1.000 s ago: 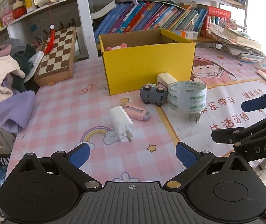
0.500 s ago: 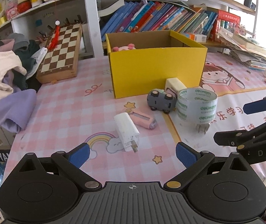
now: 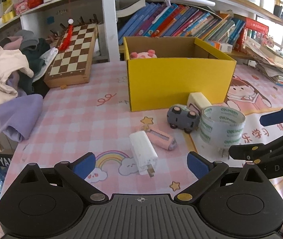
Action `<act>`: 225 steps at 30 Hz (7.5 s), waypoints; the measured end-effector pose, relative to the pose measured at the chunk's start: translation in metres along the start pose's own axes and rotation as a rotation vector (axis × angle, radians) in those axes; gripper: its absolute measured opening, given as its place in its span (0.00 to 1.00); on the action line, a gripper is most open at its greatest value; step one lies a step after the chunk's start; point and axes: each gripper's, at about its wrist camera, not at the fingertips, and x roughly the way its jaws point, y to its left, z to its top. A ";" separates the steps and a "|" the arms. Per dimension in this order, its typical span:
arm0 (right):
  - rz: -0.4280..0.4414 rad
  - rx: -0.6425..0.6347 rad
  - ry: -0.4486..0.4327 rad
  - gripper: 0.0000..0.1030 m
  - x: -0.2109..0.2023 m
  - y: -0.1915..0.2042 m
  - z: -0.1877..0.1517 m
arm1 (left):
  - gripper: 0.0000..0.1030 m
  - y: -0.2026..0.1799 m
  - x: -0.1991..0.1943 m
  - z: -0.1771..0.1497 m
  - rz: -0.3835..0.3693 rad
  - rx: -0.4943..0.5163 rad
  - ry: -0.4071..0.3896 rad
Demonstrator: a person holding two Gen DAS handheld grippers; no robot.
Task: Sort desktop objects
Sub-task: 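Move left tool toward white charger while right tool approaches clear tape roll, then close left gripper on white charger while right gripper grasps clear tape roll, then lift charger with left gripper while right gripper carries tape roll over yellow box, then lower charger into yellow box and open left gripper while right releases tape inside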
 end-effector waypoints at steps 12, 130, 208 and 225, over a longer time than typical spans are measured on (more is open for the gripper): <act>0.030 -0.009 0.032 0.90 0.020 -0.014 0.011 | 0.96 -0.003 0.020 0.006 0.006 -0.035 0.029; 0.032 0.132 -0.007 0.81 -0.009 -0.011 0.009 | 0.24 0.008 0.001 0.009 -0.181 0.026 -0.008; 0.042 -0.436 0.079 0.81 0.187 -0.085 0.222 | 0.25 -0.031 0.172 0.174 -0.156 0.193 0.124; 0.058 -0.439 0.118 0.81 0.195 -0.081 0.225 | 0.24 -0.034 0.173 0.177 -0.152 0.209 0.114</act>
